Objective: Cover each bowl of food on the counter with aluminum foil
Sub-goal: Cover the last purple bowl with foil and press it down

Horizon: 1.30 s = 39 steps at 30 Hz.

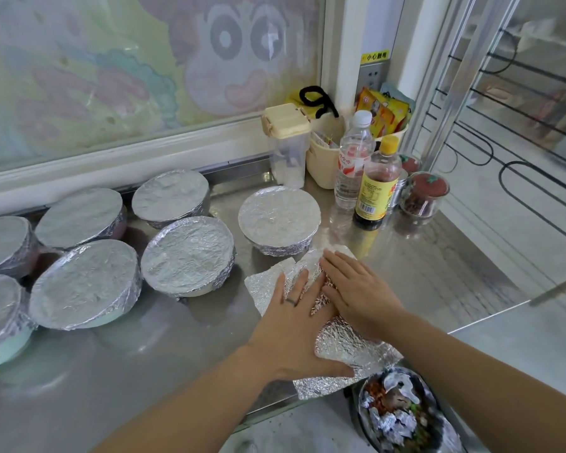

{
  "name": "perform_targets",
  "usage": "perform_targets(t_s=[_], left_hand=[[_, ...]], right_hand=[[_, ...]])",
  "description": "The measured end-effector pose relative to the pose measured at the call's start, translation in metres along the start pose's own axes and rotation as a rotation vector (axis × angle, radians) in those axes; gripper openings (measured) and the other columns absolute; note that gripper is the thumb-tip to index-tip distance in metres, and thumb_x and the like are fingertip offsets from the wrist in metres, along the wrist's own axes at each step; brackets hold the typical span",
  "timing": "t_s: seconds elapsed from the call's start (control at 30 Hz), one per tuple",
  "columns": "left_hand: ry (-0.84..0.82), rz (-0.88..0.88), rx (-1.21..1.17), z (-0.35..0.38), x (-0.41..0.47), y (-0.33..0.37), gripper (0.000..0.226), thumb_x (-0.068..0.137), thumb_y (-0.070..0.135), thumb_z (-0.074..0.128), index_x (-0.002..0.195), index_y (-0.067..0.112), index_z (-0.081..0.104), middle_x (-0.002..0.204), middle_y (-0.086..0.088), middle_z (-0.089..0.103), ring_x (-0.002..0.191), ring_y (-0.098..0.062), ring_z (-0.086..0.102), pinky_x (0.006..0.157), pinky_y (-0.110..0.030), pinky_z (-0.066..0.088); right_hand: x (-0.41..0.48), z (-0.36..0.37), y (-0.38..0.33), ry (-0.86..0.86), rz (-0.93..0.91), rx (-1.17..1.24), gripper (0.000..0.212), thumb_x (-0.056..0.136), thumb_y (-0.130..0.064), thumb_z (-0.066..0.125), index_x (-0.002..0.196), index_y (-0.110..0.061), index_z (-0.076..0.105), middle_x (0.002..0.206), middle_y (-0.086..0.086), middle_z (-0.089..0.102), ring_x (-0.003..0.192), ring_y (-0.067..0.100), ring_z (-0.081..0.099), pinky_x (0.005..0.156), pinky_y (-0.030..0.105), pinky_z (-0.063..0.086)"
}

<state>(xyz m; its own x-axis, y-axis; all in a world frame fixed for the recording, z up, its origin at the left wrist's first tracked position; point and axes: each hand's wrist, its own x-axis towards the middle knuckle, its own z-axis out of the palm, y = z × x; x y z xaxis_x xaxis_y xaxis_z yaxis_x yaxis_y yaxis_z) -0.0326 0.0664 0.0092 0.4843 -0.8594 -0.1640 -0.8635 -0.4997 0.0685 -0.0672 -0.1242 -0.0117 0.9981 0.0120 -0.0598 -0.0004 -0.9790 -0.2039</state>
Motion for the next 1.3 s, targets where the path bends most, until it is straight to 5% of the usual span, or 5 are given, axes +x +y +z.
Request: perform_targets(t_s=[0.3, 0.53, 0.73, 0.9, 1.3], left_hand=[[-0.043, -0.048, 0.002, 0.0, 0.002, 0.001, 0.117, 0.064, 0.102, 0.027, 0.157, 0.036, -0.002, 0.164, -0.008, -0.02, 0.146, -0.034, -0.031, 0.116, -0.062, -0.016], [-0.05, -0.048, -0.033, -0.003, 0.002, 0.0, 0.115, 0.063, 0.101, 0.031, 0.155, 0.042, -0.006, 0.164, -0.007, -0.022, 0.144, -0.035, -0.035, 0.115, -0.061, -0.019], [-0.06, -0.044, -0.045, -0.005, 0.002, 0.0, 0.116, 0.064, 0.1, 0.033, 0.155, 0.04, -0.006, 0.164, -0.007, -0.022, 0.143, -0.036, -0.037, 0.114, -0.058, -0.024], [-0.065, -0.034, -0.056, -0.007, 0.002, 0.0, 0.116, 0.065, 0.099, 0.034, 0.155, 0.04, -0.008, 0.162, -0.008, -0.026, 0.142, -0.037, -0.038, 0.114, -0.059, -0.023], [-0.066, -0.027, -0.047, -0.005, 0.002, 0.0, 0.116, 0.066, 0.099, 0.031, 0.156, 0.037, -0.008, 0.163, -0.009, -0.025, 0.141, -0.038, -0.039, 0.113, -0.062, -0.02]], right_hand=[[0.012, -0.011, -0.003, -0.018, 0.065, 0.115, 0.055, 0.108, -0.047, 0.025, 0.159, -0.025, 0.026, 0.159, -0.007, 0.033, 0.145, 0.015, 0.03, 0.116, 0.034, 0.029], [0.049, -0.012, 0.008, -0.009, 0.204, 0.314, 0.028, 0.106, -0.045, 0.043, 0.11, -0.029, 0.065, 0.099, -0.005, 0.071, 0.083, 0.015, 0.063, 0.077, 0.036, 0.055], [0.055, -0.011, 0.014, -0.034, 0.197, 0.369, 0.031, 0.104, -0.044, 0.046, 0.1, -0.023, 0.068, 0.091, -0.002, 0.07, 0.081, 0.017, 0.064, 0.079, 0.039, 0.056], [0.057, -0.024, 0.009, 0.013, 0.034, 0.345, 0.027, 0.1, -0.04, 0.058, 0.122, -0.03, 0.071, 0.116, -0.012, 0.068, 0.102, 0.01, 0.063, 0.089, 0.034, 0.052], [0.08, -0.03, -0.003, -0.122, -0.008, 0.371, 0.02, 0.1, -0.034, 0.062, 0.109, -0.024, 0.077, 0.082, -0.016, 0.065, 0.073, -0.007, 0.056, 0.064, 0.013, 0.039]])
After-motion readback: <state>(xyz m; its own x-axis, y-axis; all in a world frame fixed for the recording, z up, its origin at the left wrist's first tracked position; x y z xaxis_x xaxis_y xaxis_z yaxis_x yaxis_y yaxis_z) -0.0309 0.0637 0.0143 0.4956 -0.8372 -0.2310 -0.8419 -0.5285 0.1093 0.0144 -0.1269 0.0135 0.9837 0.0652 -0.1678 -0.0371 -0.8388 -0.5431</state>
